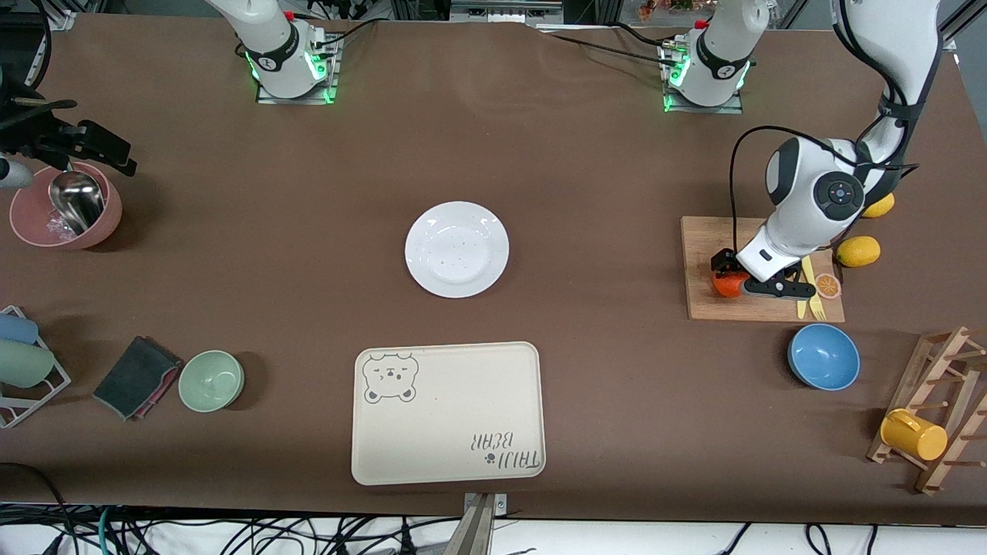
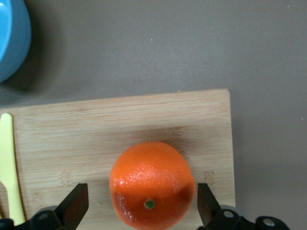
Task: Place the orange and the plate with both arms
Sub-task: 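Reach the left gripper down to the orange and grasp it, then carry the orange with the left gripper onto the white plate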
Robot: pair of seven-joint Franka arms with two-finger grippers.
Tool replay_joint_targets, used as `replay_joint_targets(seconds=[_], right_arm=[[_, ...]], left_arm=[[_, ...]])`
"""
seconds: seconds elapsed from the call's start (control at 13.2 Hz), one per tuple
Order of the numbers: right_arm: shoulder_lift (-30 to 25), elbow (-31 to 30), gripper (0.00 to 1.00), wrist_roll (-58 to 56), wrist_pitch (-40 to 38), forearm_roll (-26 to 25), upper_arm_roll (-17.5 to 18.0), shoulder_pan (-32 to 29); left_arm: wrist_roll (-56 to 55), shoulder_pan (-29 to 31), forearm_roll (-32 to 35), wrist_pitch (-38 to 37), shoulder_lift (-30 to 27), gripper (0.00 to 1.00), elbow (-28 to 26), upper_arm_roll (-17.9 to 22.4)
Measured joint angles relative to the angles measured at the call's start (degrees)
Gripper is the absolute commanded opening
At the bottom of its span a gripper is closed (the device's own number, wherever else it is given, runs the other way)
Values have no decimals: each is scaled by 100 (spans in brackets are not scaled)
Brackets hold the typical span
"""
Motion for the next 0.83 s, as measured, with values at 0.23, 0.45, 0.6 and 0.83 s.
replay_joint_targets(seconds=[0.23, 0.45, 0.6, 0.83], right_arm=[[0, 0, 100, 0, -1, 0, -9, -2], [0, -1, 100, 1, -2, 0, -12, -2], [0, -1, 100, 1, -4, 0, -15, -3], [0, -2, 100, 1, -6, 0, -36, -3]], left_arm=[[1, 10, 0, 192, 218, 25, -1, -15], [-20, 11, 0, 157, 231, 10, 81, -150], [-245, 7, -6, -801, 143, 10, 501, -393], [-1076, -2, -50, -2498, -6, 10, 1445, -913]])
